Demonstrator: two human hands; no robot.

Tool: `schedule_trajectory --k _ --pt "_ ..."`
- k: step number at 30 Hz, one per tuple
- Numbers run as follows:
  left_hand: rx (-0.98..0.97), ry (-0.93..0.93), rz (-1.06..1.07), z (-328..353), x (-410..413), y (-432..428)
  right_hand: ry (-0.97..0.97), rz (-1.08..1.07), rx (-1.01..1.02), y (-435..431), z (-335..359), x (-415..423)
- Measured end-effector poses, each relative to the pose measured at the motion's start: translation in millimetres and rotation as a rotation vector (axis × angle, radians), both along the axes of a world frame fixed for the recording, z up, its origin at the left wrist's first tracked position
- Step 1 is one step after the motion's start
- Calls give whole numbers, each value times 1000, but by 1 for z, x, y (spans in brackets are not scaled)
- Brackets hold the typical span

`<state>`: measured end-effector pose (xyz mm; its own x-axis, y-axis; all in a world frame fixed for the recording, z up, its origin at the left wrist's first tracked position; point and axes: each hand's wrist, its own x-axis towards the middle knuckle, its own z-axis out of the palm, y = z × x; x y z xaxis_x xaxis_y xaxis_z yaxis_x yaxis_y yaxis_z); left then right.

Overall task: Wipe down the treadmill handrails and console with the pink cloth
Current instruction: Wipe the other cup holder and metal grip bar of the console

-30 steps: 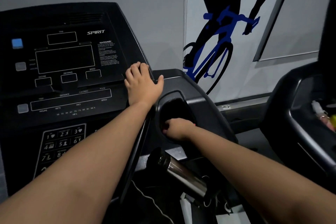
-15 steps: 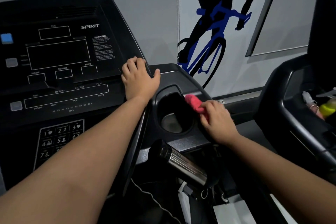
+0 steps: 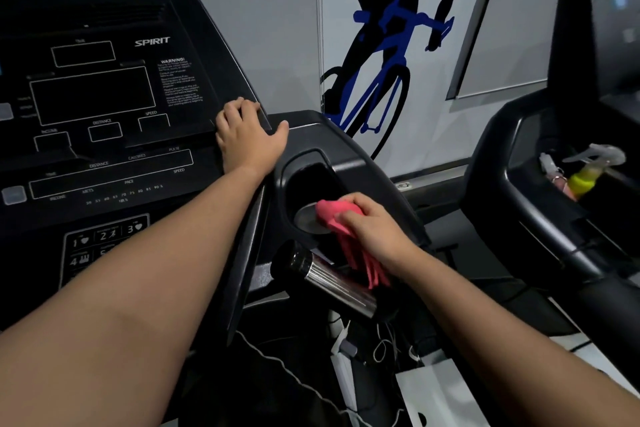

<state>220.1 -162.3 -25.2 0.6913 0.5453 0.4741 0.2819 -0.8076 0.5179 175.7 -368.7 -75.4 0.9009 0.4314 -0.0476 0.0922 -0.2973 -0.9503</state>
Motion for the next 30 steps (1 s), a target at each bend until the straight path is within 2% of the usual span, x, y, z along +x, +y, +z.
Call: schedule_trajectory --k 3,6,8,11,12,14,20,24,28,30 --pt "-32 25 -61 1 -6 4 -17 69 214 5 27 -19" --pt "2 80 -132 -3 -15 5 -137 145 275 21 43 -48" --pt "47 76 -164 -10 -23 3 -399 178 110 33 39 -70" --pt "48 -32 -184 -17 -34 3 -1006 162 -271 35 15 -91" --pt "46 -49 -190 -19 -38 2 -1115 166 -312 29 8 -94" --pt "54 -46 -213 -22 -46 2 -1211 207 -282 16 -7 -92" --pt "-37 -64 -252 -28 -62 1 -1184 333 -241 1 -18 -78" --pt "-125 -115 -241 -23 -64 -1 -1112 254 -411 28 4 -73" --pt "-182 -127 -225 -21 -66 -2 -828 325 -470 38 35 -72" --pt "-182 -117 -219 -21 -67 -2 -593 451 -449 39 46 -63"
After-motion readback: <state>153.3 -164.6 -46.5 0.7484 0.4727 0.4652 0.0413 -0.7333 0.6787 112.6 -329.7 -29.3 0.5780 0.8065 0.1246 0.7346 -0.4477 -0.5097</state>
